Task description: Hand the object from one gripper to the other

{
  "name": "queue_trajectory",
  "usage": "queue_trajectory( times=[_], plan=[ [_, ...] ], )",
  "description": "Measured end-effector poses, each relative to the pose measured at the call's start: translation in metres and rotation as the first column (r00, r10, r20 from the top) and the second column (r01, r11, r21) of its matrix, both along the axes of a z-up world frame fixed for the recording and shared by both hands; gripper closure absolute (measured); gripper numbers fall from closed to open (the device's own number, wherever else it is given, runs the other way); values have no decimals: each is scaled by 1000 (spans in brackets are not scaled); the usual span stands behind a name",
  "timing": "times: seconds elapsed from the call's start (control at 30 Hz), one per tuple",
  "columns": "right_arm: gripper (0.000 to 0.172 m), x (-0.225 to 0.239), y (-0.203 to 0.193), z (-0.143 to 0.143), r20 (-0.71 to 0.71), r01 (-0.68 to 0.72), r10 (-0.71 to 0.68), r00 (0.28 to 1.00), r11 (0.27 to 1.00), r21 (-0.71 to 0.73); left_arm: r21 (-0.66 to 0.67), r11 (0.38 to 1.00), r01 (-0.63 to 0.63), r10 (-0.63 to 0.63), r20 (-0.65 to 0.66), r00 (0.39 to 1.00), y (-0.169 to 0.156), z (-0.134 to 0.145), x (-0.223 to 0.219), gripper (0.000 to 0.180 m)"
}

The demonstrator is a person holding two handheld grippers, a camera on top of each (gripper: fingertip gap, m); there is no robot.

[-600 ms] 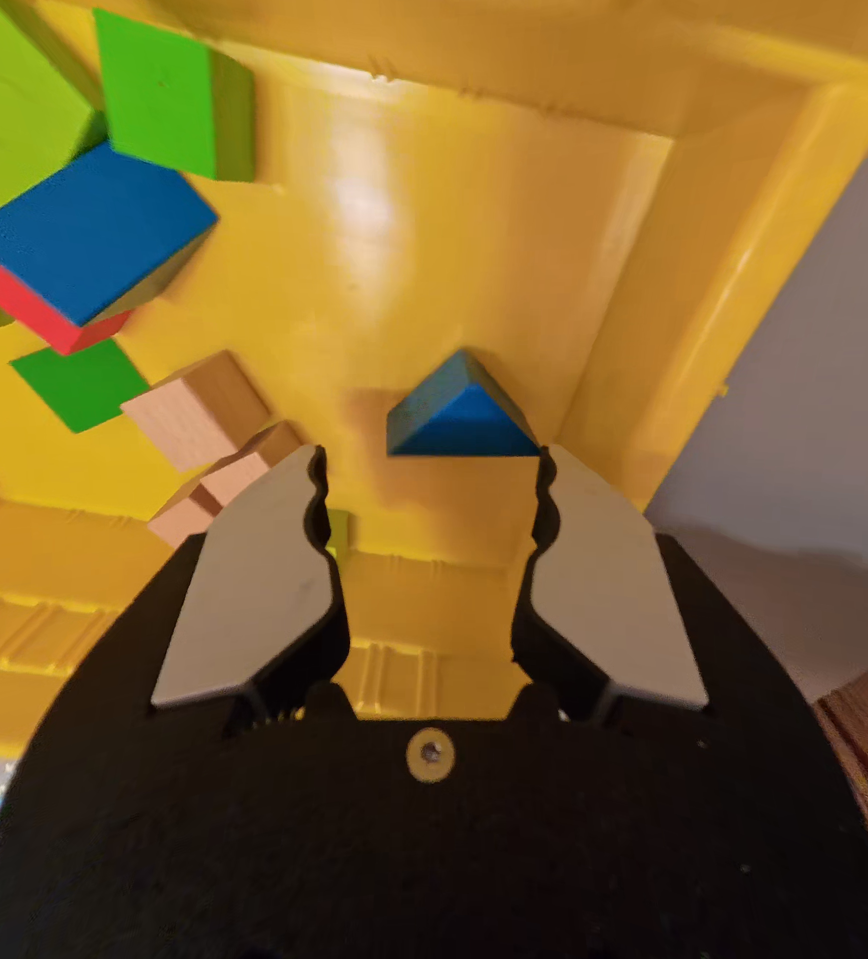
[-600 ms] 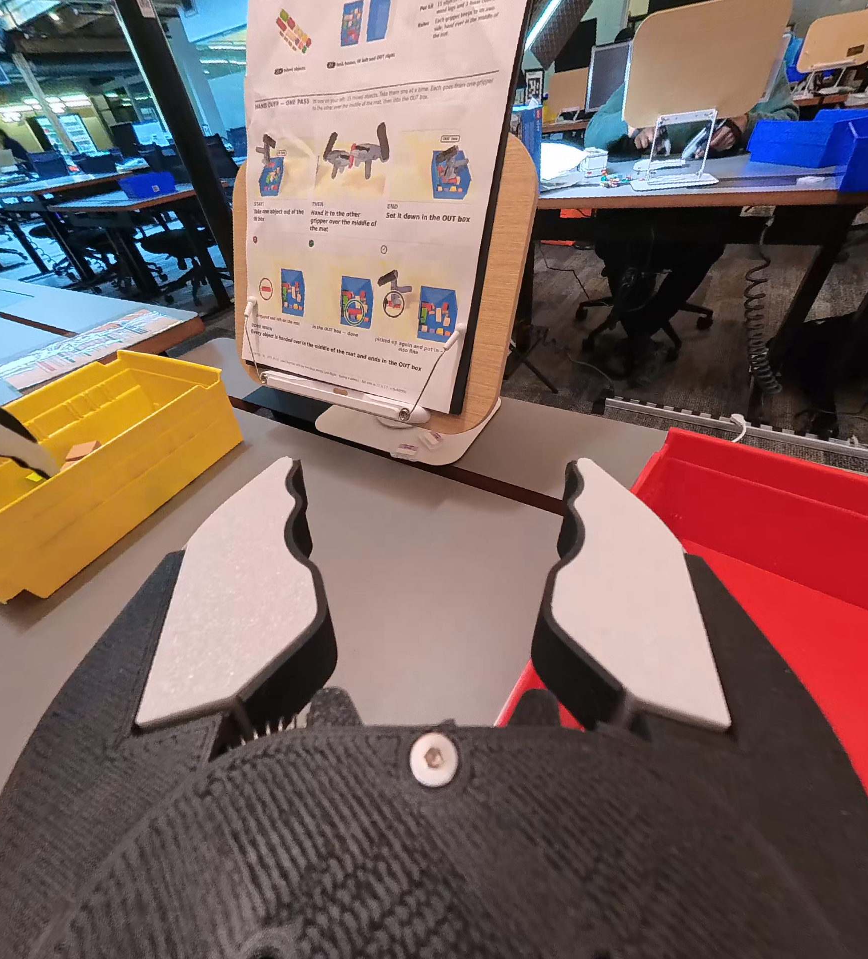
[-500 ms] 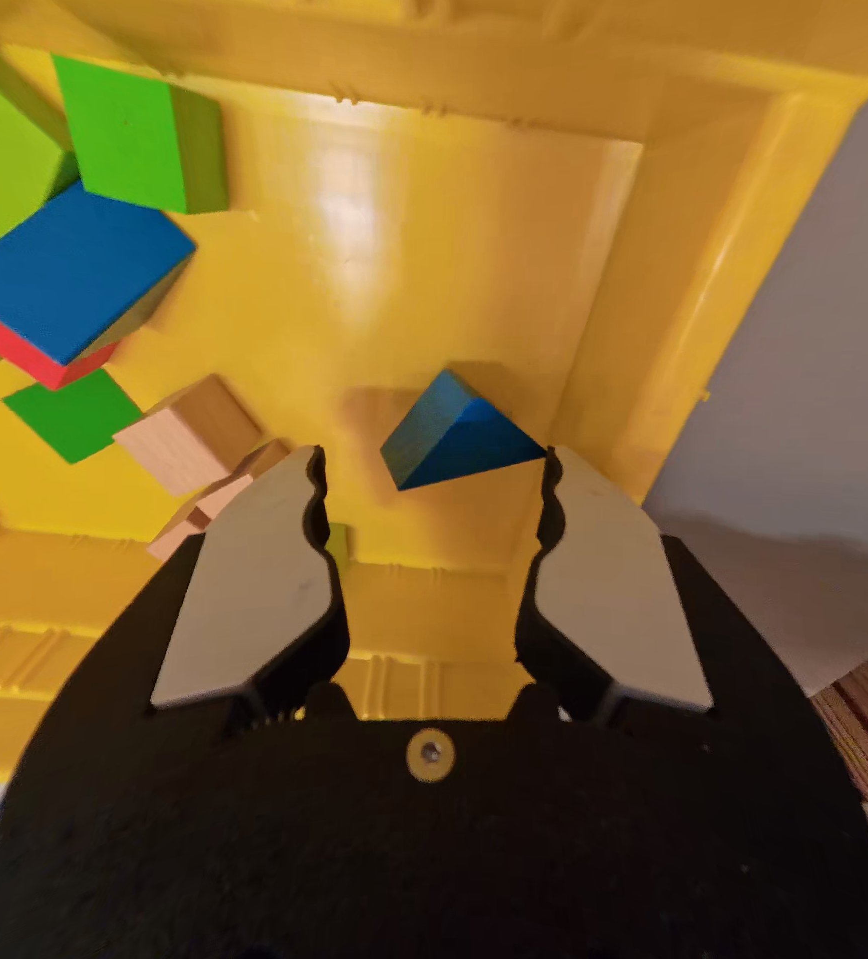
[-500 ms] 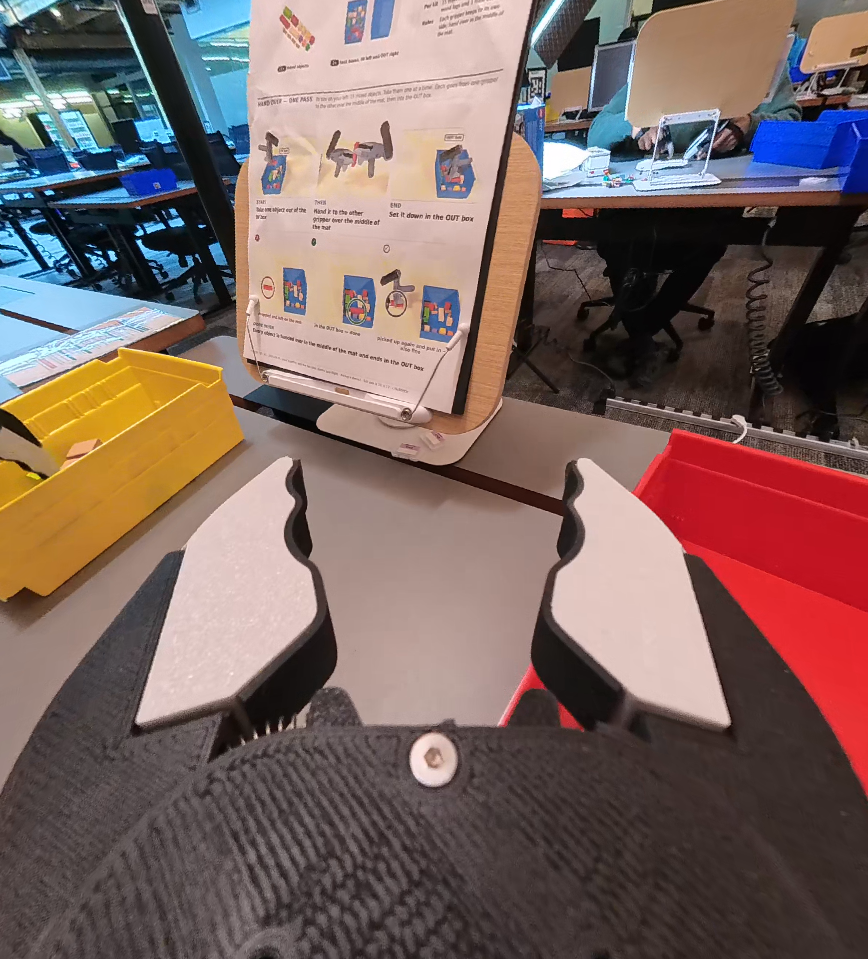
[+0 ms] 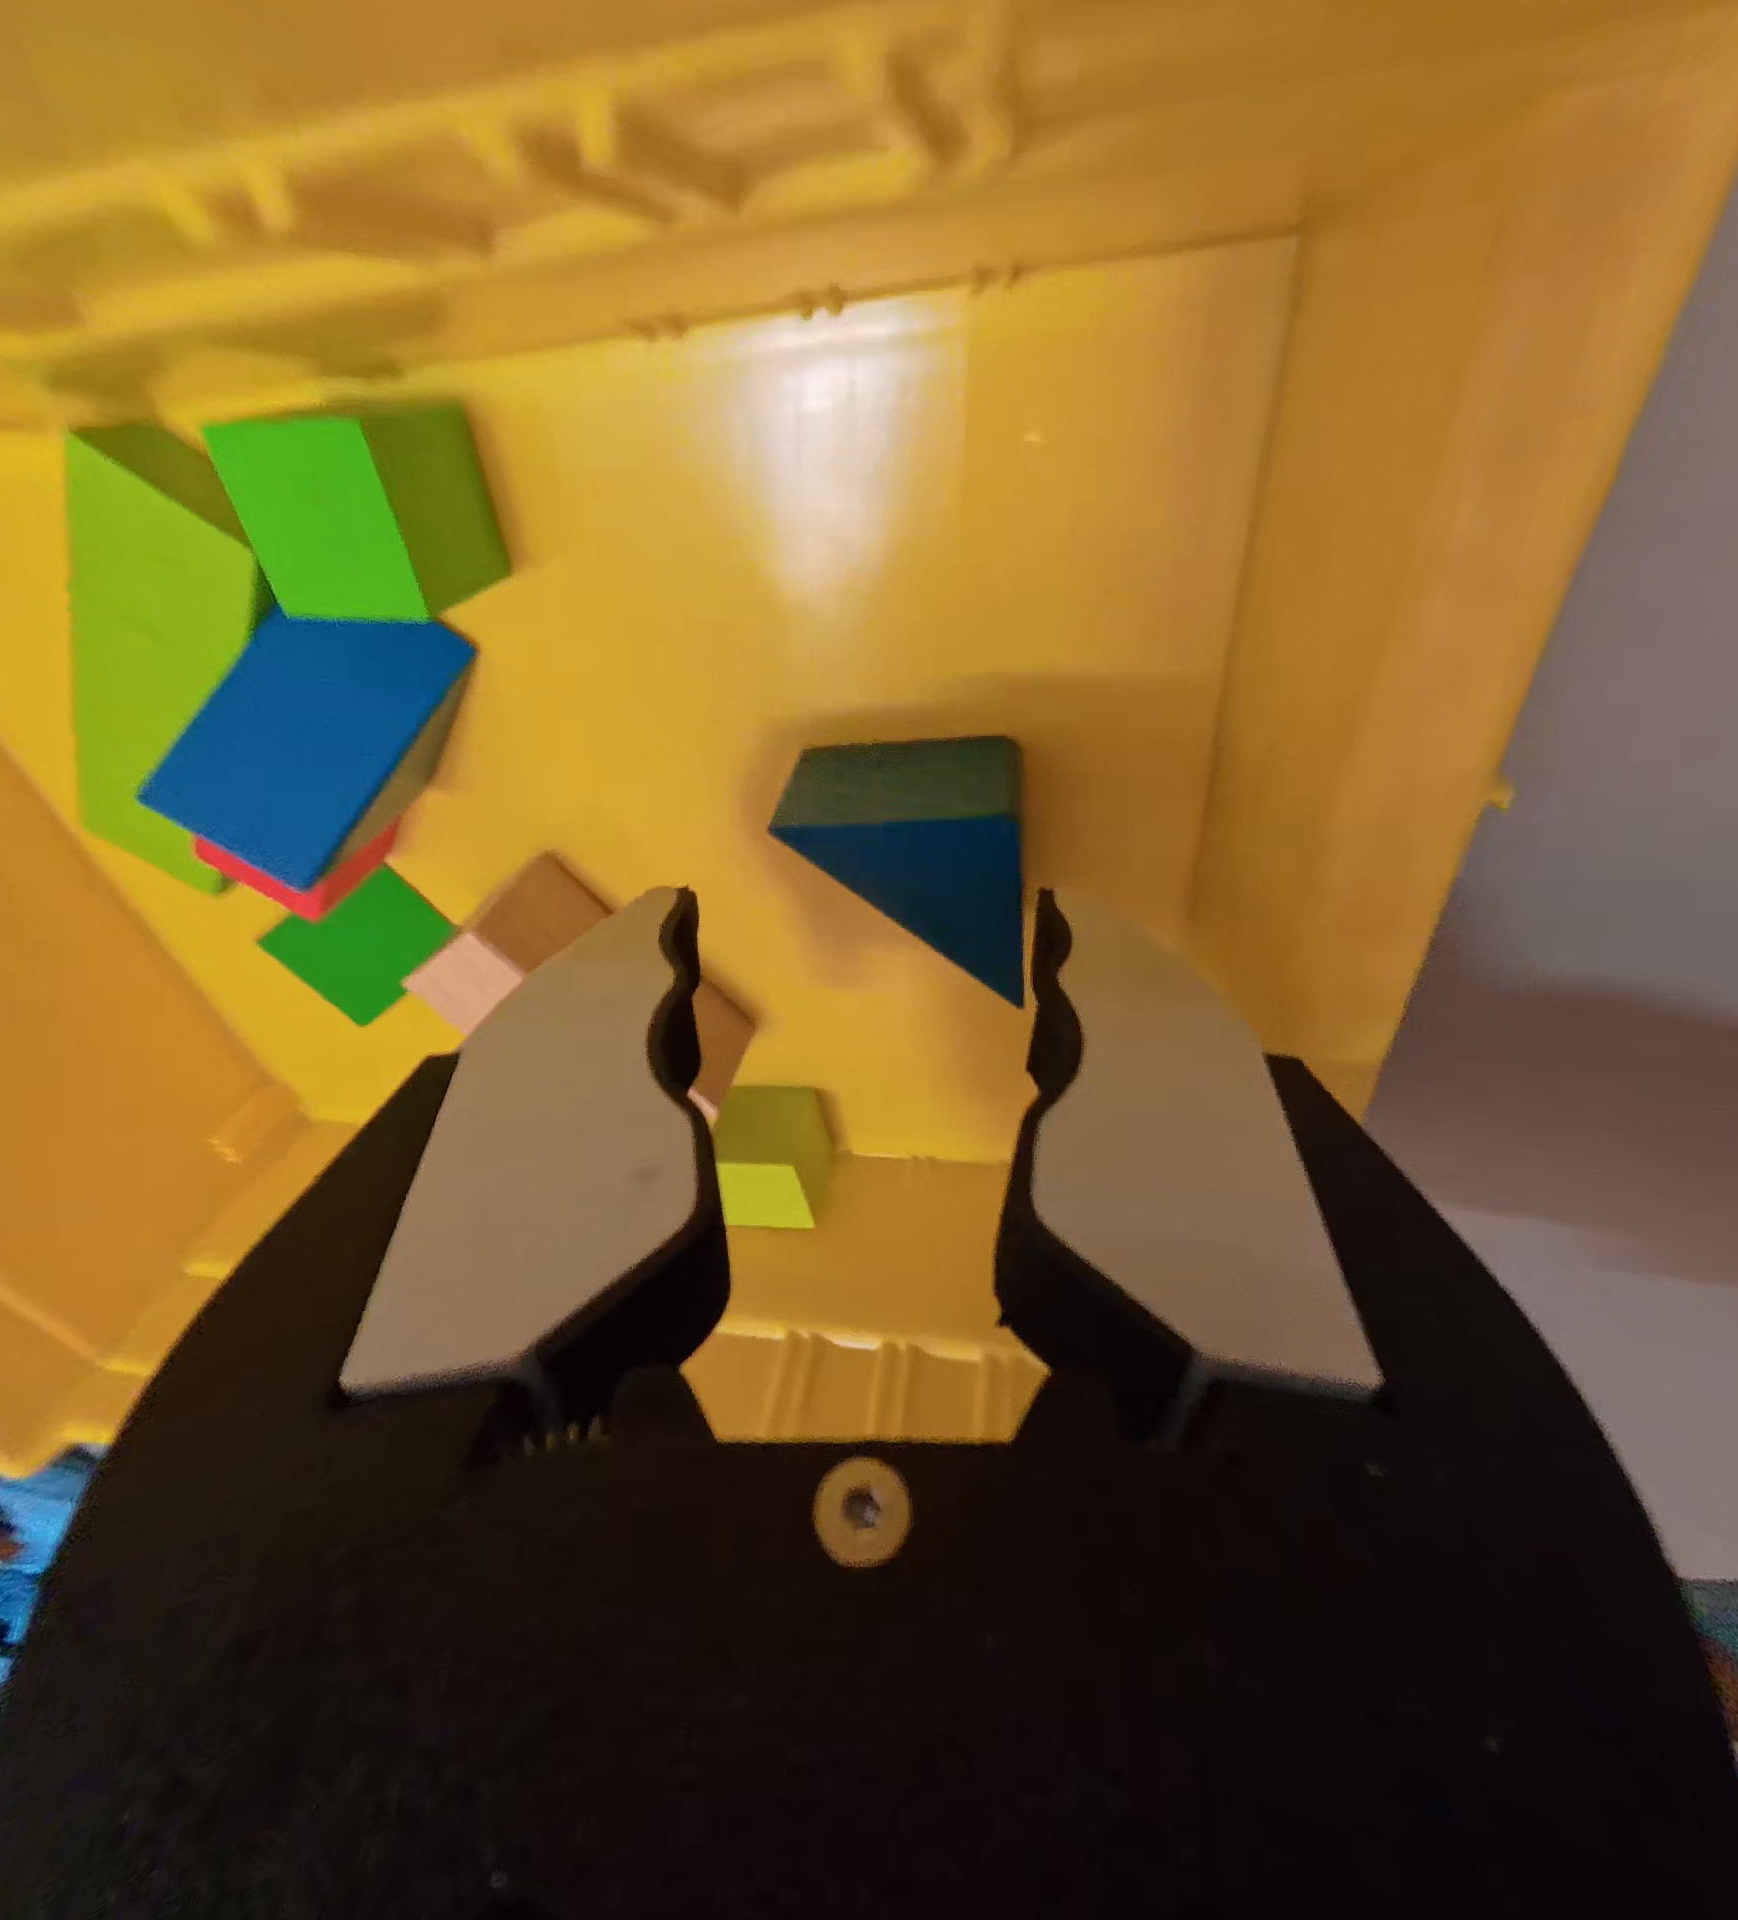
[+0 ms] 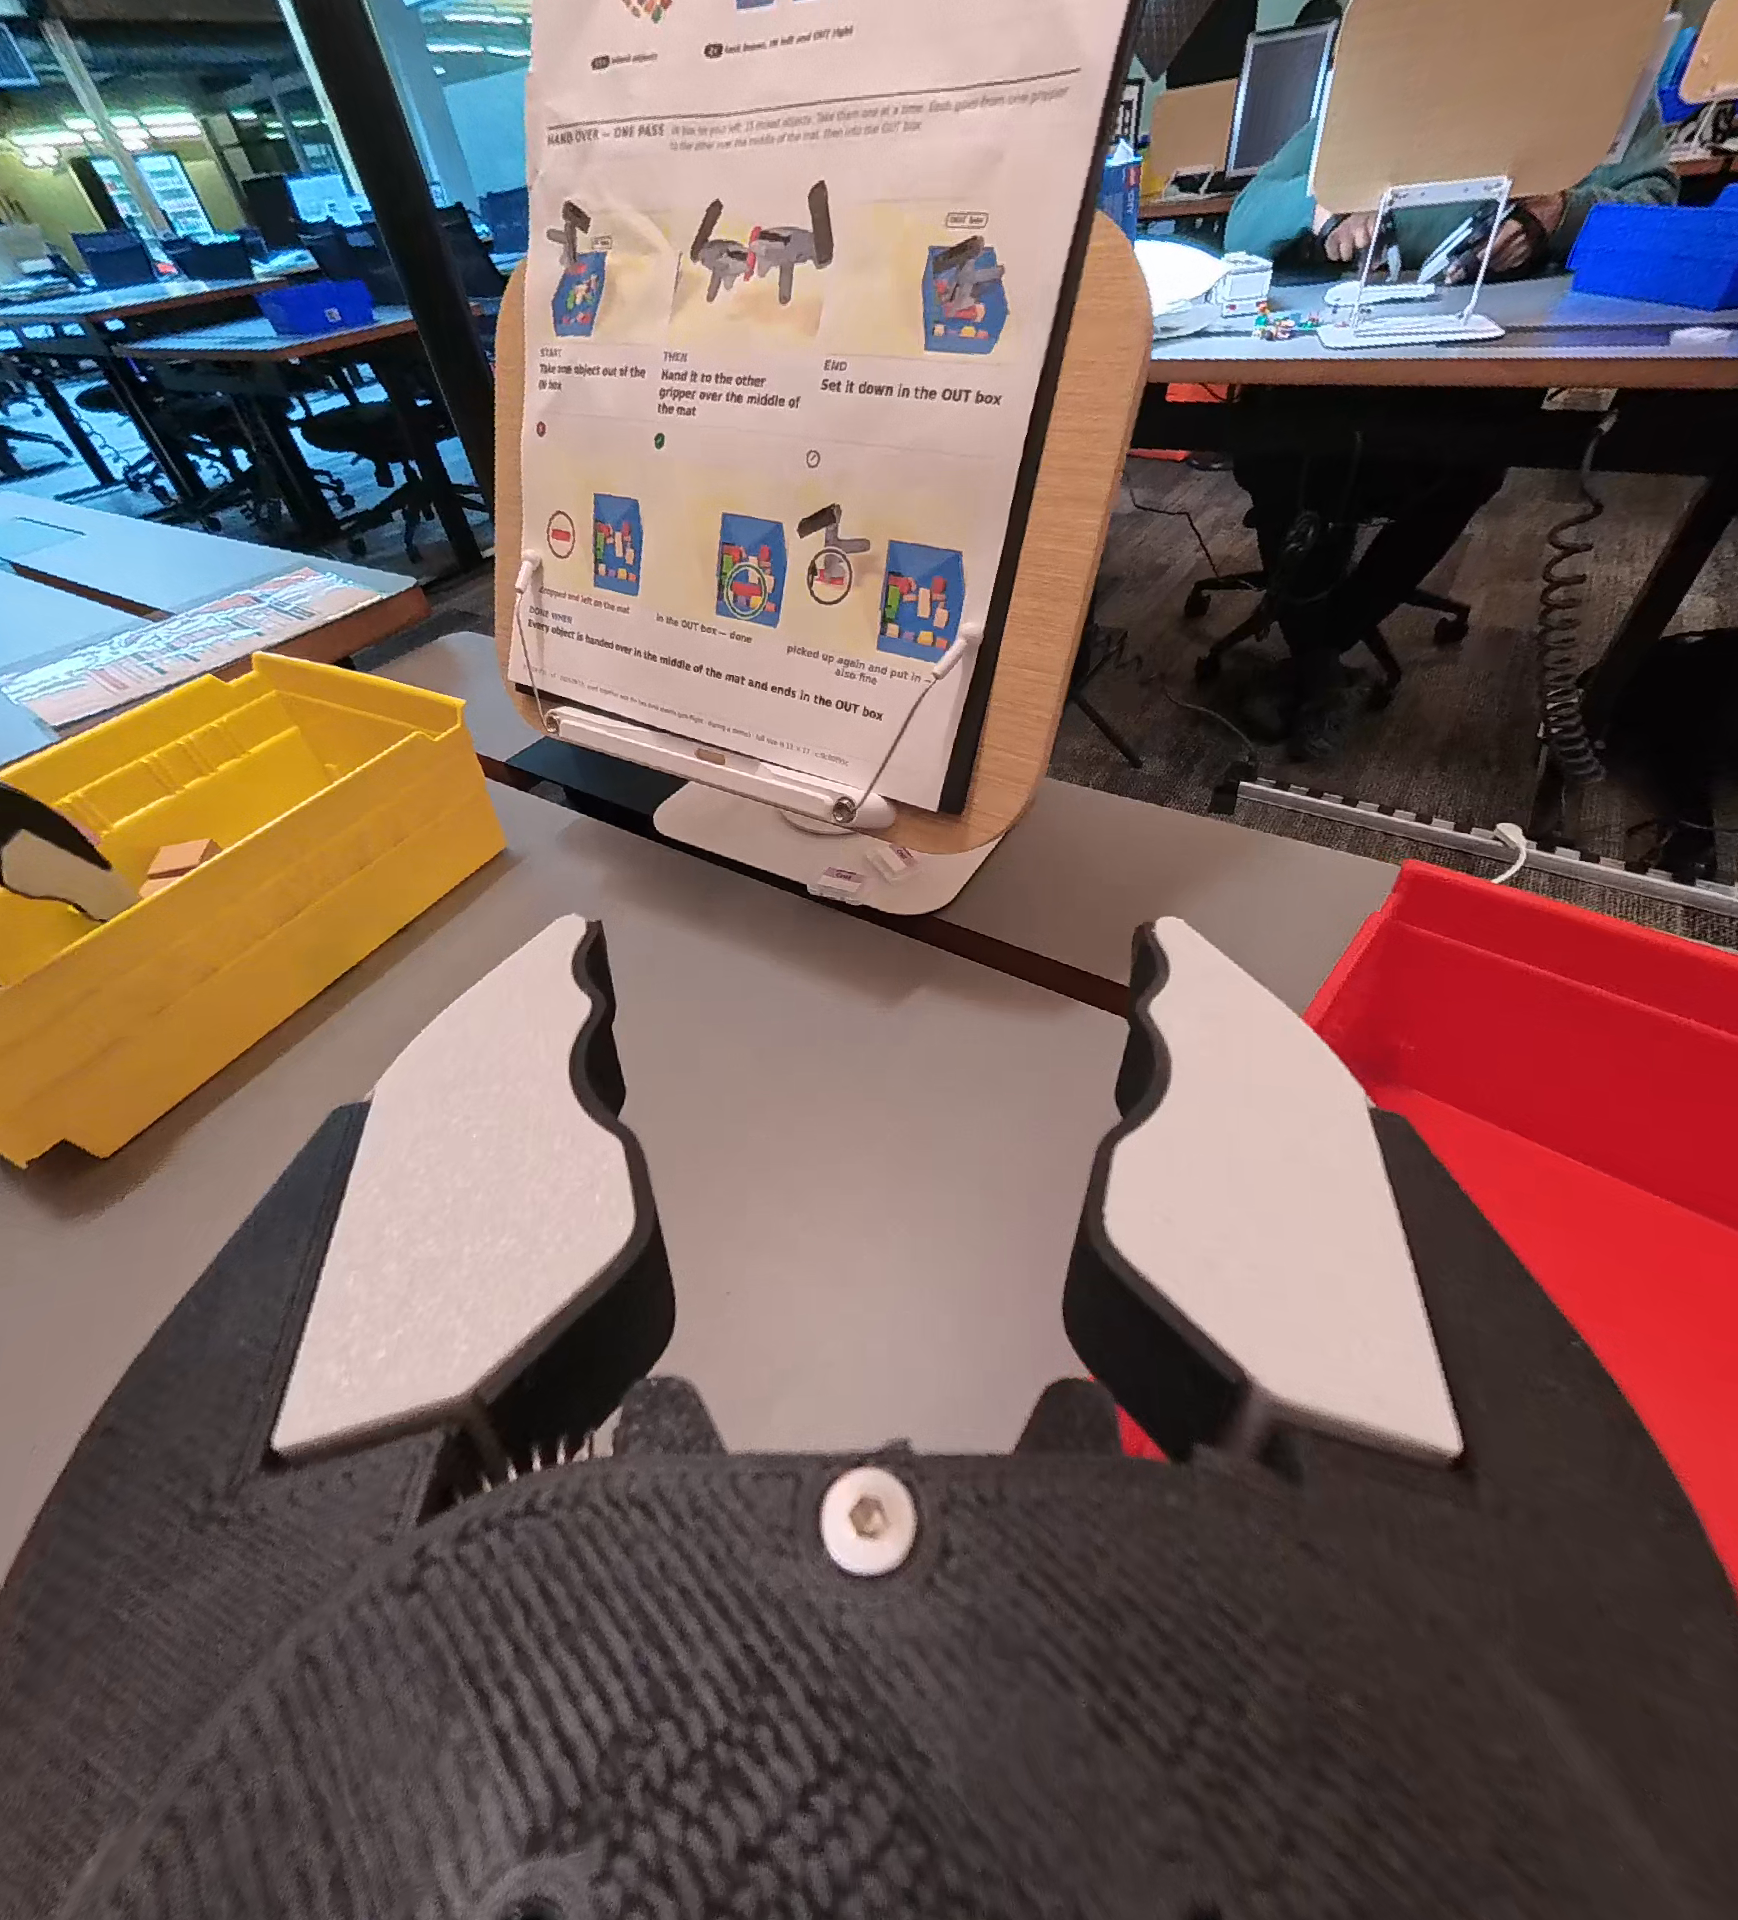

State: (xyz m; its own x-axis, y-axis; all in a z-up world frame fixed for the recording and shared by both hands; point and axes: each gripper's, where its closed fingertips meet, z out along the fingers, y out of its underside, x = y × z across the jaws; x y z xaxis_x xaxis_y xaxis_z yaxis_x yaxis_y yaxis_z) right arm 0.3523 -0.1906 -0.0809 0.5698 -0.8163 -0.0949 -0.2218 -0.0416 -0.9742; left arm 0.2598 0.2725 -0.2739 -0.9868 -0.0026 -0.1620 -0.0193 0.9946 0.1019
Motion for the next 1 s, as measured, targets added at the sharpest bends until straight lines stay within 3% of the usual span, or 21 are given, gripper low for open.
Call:
queue_trajectory(
  times=[0.13,0.3,0.47,0.6,0.73,0.87,0.93,1.0],
  plan=[
    [77,0,5,-1,-2,-11,10,1000,1000,-16,39,992,119,-120,17,993,-5,-3,-1,125],
    [77,0,11,-2,-4,-22,22,1000,999,-31,71,990,121,-119,-23,993,1,-13,-6,125],
    [77,0,14,-3,-4,-29,29,1000,999,-41,53,999,-10,13,-56,998,8,-15,-10,119],
    [77,0,14,-3,-5,-29,29,1000,999,-39,-67,976,-208,198,-133,971,-1,-10,-17,116],
    [77,0,13,-3,-3,-27,27,1000,999,-35,-73,843,-533,516,-166,840,-2,-5,-16,124],
    [77,0,11,-2,-2,-25,25,1000,999,-29,-60,611,-790,742,-305,597,-16,-3,-34,136],
    [77,0,10,-2,0,-24,24,1000,999,-27,-56,570,-820,781,-274,561,-13,-5,-34,138],
    [77,0,10,-1,2,-25,25,1000,999,-22,-60,578,-814,785,-231,575,-8,-7,-32,138]
  ],
)
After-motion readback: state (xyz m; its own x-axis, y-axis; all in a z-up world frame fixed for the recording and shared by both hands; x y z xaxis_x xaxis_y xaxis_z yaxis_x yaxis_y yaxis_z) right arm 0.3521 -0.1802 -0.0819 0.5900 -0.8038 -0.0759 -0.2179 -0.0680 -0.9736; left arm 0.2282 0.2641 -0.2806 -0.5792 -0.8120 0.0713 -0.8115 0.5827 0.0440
